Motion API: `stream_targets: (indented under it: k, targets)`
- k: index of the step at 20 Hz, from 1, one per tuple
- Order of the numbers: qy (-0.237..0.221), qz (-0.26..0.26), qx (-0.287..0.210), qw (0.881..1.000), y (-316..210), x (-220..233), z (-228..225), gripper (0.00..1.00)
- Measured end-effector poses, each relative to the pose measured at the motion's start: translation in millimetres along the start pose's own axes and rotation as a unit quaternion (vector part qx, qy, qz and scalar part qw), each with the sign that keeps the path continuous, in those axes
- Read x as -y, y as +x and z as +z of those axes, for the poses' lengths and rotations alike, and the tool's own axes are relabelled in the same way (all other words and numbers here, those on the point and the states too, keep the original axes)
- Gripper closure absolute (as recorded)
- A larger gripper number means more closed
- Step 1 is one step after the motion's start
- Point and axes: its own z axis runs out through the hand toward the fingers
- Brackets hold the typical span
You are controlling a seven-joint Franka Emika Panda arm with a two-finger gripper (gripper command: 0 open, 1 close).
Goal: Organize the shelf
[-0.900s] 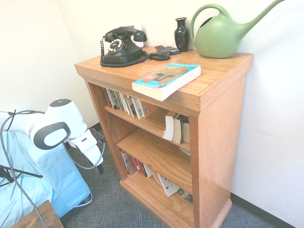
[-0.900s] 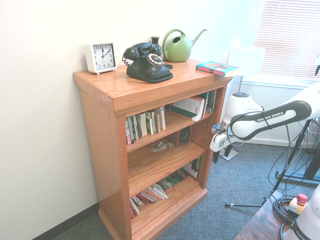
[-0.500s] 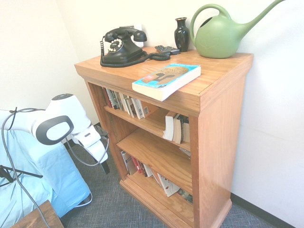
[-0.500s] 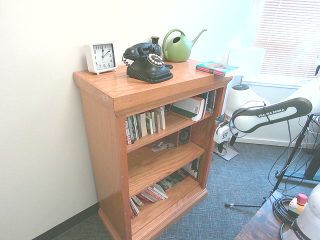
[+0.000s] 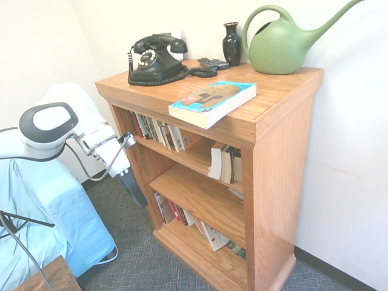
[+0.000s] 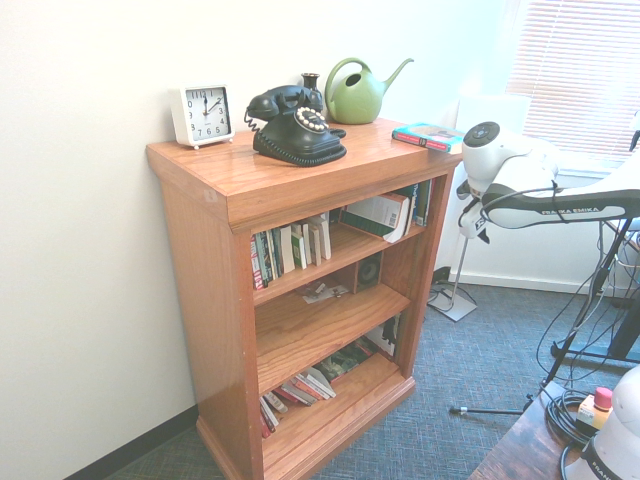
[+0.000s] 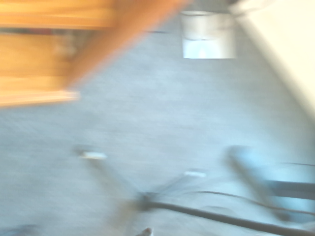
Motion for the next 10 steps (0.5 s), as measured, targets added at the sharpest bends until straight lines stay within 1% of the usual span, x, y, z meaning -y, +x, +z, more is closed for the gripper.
stream_targets:
  k: [3,7,10]
  targets:
    - [-0.067,-0.006,-0.055,0.996,19,-11,-21,0.00]
    - [-0.151,-0.012,-0.122,0.981,44,-5,-56,0.00]
    - [-0.185,-0.015,-0.144,0.972,58,12,-71,0.00]
